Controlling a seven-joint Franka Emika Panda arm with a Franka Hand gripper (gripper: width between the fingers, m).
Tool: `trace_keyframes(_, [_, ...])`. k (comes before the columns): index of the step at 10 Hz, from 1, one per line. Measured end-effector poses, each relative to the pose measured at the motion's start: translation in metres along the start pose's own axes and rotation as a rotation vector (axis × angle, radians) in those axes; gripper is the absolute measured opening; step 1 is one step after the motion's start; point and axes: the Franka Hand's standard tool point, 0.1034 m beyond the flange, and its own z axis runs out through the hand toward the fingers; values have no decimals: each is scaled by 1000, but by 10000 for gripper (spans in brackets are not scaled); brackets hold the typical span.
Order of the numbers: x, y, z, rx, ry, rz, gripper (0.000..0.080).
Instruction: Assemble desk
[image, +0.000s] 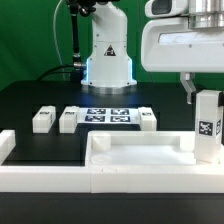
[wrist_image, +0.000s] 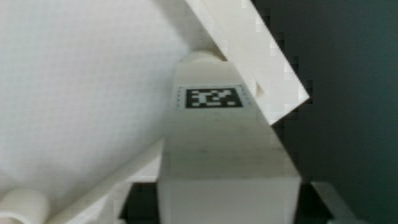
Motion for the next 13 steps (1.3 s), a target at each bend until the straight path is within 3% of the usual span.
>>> trace_keyframes(4, [-5,1,1,11,-35,450,288])
trace_keyframes(7, [-6,1,1,9,-37,485,288])
trace_keyframes(8, [-6,1,2,8,-38,437,344])
trace_keyframes(9, [-4,0,1,4,-40,389,531])
trace_keyframes(10, [-4,-3,1,5,-36,319,531])
trace_keyframes(11, [-4,-2,1,7,-37,213,628])
trace_keyframes(13, [-4,-2,1,10,-36,42,645])
